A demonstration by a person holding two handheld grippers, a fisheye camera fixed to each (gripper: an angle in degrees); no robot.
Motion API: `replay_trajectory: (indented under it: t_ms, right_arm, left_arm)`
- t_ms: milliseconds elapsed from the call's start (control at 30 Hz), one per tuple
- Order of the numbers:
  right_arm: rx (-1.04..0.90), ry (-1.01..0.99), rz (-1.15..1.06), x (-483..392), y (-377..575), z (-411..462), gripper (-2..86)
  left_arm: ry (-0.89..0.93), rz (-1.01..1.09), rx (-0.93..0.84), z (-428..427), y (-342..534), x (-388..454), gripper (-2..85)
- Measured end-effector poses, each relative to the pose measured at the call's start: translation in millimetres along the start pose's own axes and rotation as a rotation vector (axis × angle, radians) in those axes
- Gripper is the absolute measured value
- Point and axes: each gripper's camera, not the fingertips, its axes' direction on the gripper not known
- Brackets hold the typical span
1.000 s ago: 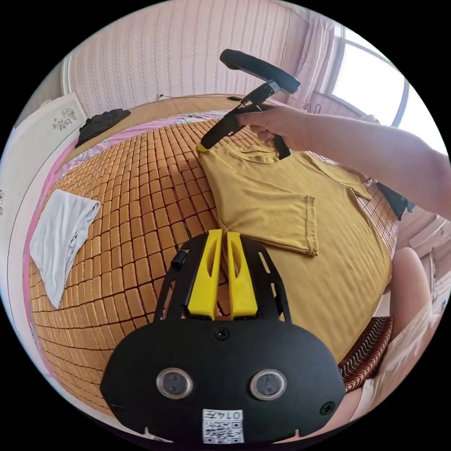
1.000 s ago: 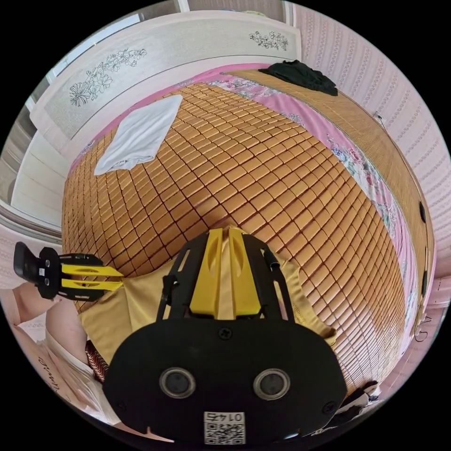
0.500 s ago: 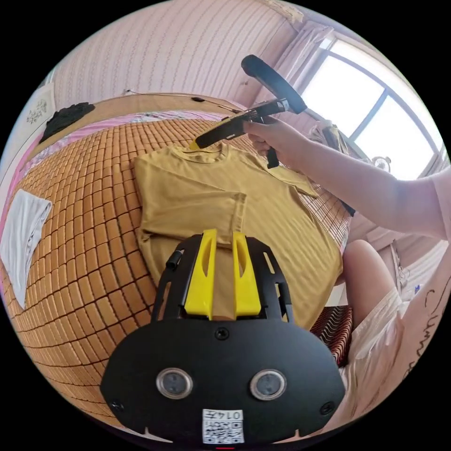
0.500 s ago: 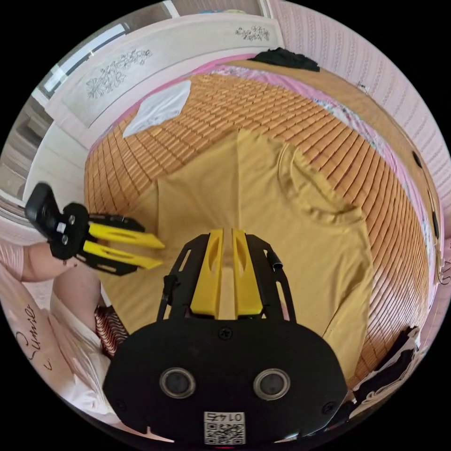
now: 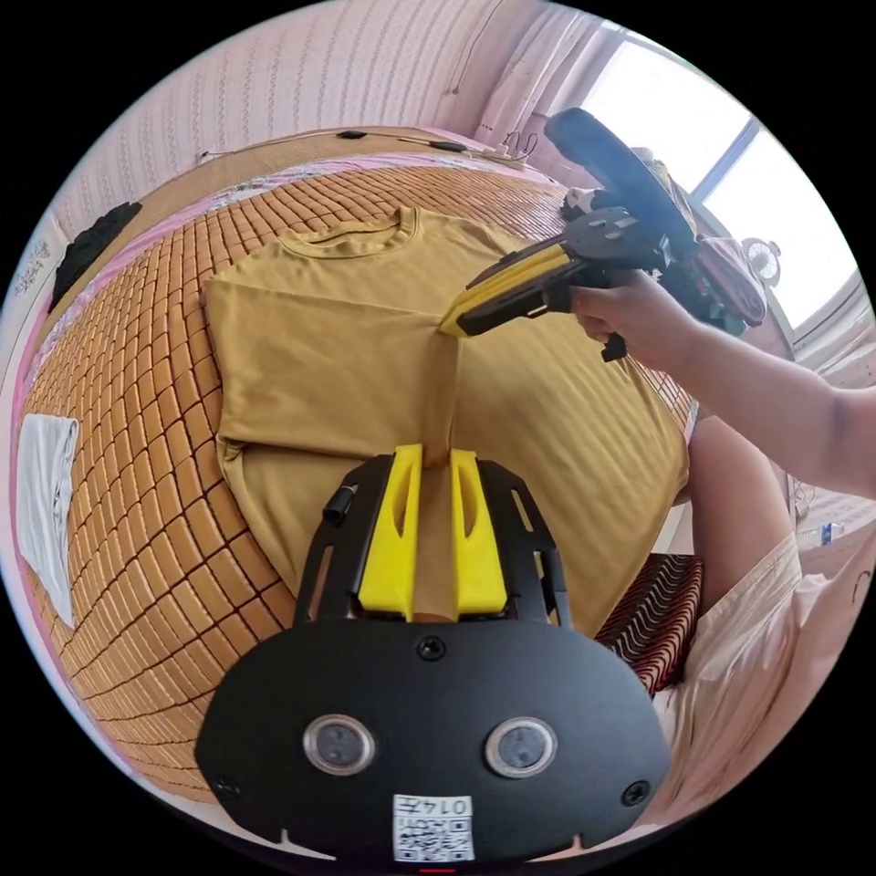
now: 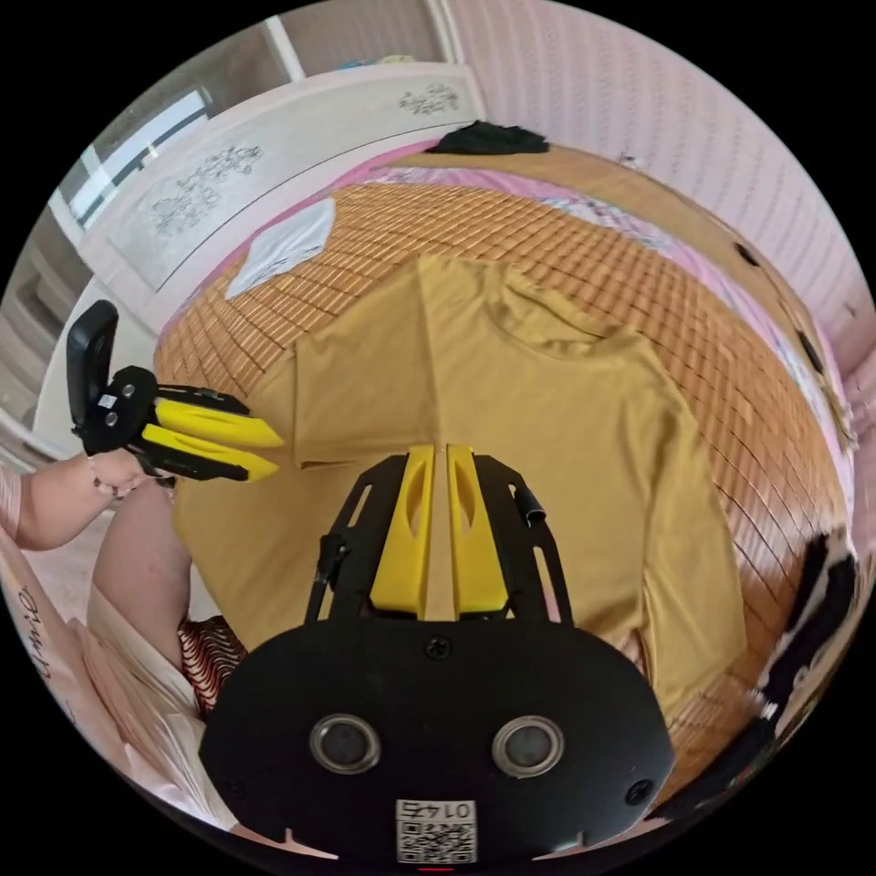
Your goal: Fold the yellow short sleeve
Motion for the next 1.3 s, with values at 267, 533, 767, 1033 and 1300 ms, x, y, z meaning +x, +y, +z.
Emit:
replay_trajectory:
  t_ms: [267,533,767,1033,1300]
  right_arm:
    - [0.163,0.383,0.33,78.5,196.3,-88.6,7.1]
    - [0.236,0.253,0.592,165.1,299.5,-109.0,8.4]
    - [0.182,0.108,0.475,204.2,300.1,-115.7,8.6]
    - [0.112,-0.078,0.329,218.5,324.1,-123.6,8.1]
    - [0.058,0.046,0.287,206.1,322.7,-112.9,3.8]
  left_arm:
    - [0.026,0.073,0.02,-4.2,-0.6,27.7,5.0]
    - [0.085,0.204,-0.006,41.1,-97.8,86.4,4.7]
    - [0.195,0.283,-0.015,94.0,-216.1,154.1,4.5]
    - [0.3,0.32,-0.111,215.5,-336.8,242.7,5.5]
    - [-0.009,0.339,-0.272,306.4,-376.2,278.2,6.4]
